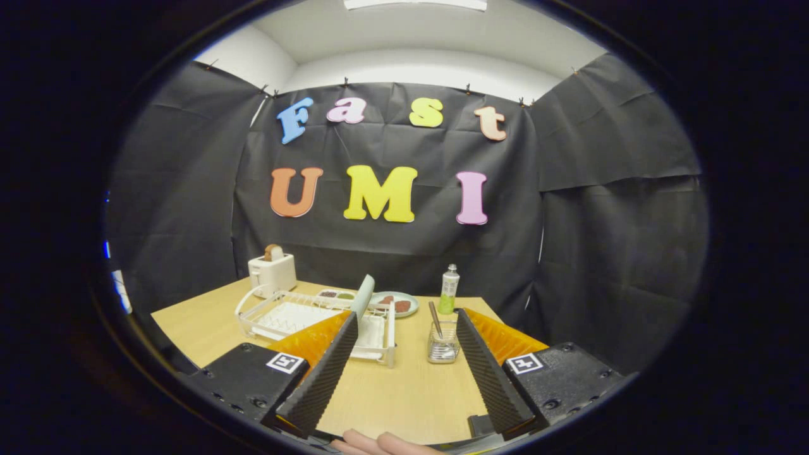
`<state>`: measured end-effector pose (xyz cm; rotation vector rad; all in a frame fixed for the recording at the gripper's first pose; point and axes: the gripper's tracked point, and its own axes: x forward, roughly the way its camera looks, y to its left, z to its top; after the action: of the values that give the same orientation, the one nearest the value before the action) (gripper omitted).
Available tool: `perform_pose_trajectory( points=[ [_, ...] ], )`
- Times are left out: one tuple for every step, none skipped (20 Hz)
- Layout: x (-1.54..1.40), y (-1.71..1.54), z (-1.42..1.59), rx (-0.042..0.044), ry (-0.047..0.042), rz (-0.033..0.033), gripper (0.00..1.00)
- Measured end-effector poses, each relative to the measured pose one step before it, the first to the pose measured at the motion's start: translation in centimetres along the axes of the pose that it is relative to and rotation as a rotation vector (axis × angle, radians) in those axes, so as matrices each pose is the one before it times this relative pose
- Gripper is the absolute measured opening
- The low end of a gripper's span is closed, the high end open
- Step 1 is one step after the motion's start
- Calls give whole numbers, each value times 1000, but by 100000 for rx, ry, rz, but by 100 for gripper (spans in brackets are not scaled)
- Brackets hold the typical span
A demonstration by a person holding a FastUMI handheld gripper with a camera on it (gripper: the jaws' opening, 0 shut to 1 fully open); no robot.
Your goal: Take the plate from the dish rack, then take the spoon from the basket and place it into the plate.
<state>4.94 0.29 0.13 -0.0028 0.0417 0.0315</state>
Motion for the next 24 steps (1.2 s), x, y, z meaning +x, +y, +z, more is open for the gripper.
perform_pose_trajectory(
  points=[
    [707, 401, 236, -489, 1238, 489, 100],
    [841, 217, 249, -611, 2316, -203, 100],
    [829, 454, 386, -261, 1808, 894, 100],
    [824, 603, 660, 256, 1758, 1134, 100],
    [933, 530, 657, 362, 1623, 1040, 100],
    [1078, 395, 365, 273, 3651, 312, 100],
    [1019, 743, 369, 786, 3804, 1672, 100],
    [1018, 1055, 629, 1388, 3895, 2676, 100],
    [1247, 749, 615, 1705, 4156, 1844, 100],
    [1291, 557, 582, 1298, 4135, 970, 100],
    [1341, 467, 711, 173, 3394, 262, 100],
    [1474, 109, 593, 63, 3332, -1546, 100],
    [1490, 191, 357, -197, 3389, -1269, 100],
    [1501, 378, 396, -405, 3341, -586, 100],
    [1507, 203, 395, -44, 3133, -811, 100],
    [1567, 38, 445, 358, 3050, -1411, 100],
    [1579, 60, 502, 788, 3171, -1359, 100],
    [1208, 148, 430, 577, 2585, -980, 100],
    [1389, 241, 440, 336, 2827, -929, 100],
    [1420, 165, 693, 151, 2700, -1581, 100],
    [1208, 132, 342, -344, 2666, -1838, 100],
    [1257, 178, 376, -740, 3101, -2520, 100],
    [1234, 40, 344, -751, 3171, -3353, 100],
    [829, -54, 283, 273, 2762, -4123, 98]
  ],
)
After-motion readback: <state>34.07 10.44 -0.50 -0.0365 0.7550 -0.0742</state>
